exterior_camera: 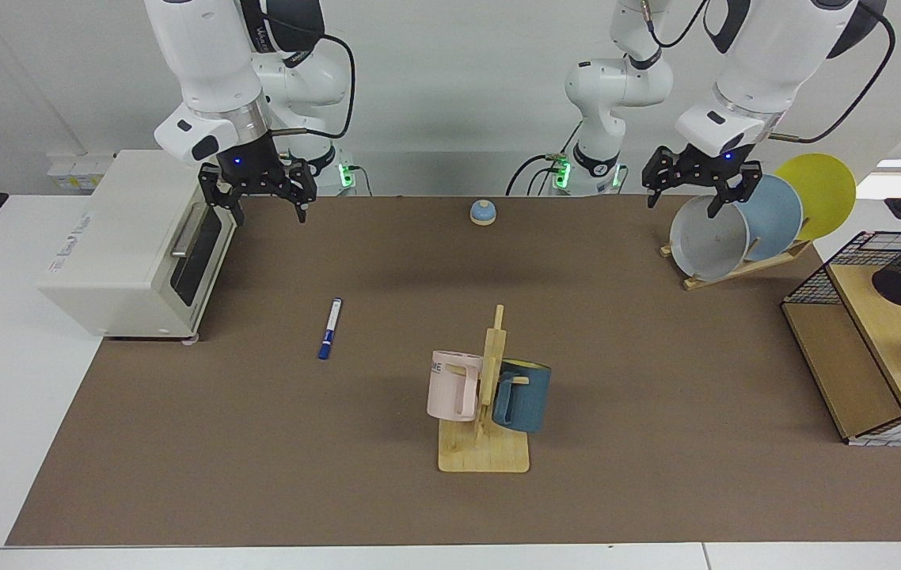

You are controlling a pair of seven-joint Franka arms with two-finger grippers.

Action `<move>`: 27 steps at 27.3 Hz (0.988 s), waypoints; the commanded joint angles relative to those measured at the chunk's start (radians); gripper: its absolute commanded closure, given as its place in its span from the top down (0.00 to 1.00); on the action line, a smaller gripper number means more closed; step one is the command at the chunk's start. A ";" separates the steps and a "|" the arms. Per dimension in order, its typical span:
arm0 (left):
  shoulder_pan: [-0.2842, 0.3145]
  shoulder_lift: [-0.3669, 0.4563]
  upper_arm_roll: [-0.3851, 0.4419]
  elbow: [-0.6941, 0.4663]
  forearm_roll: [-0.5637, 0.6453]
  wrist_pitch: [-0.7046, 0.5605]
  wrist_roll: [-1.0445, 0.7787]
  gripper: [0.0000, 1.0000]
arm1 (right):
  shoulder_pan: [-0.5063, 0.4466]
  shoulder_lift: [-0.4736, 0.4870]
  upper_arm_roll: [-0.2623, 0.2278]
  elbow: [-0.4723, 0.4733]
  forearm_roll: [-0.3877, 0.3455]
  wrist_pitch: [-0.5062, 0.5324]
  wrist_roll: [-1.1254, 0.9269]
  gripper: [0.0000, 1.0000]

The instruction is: Put markers into pen holder

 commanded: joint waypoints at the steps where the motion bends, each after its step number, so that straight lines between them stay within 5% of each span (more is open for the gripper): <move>1: 0.010 0.008 -0.008 0.024 0.012 -0.023 0.006 1.00 | -0.006 -0.002 0.009 0.007 0.011 -0.013 -0.019 1.00; 27: 0.021 0.004 -0.003 0.019 0.009 -0.042 0.015 1.00 | -0.009 -0.038 0.010 -0.045 0.008 -0.010 -0.021 1.00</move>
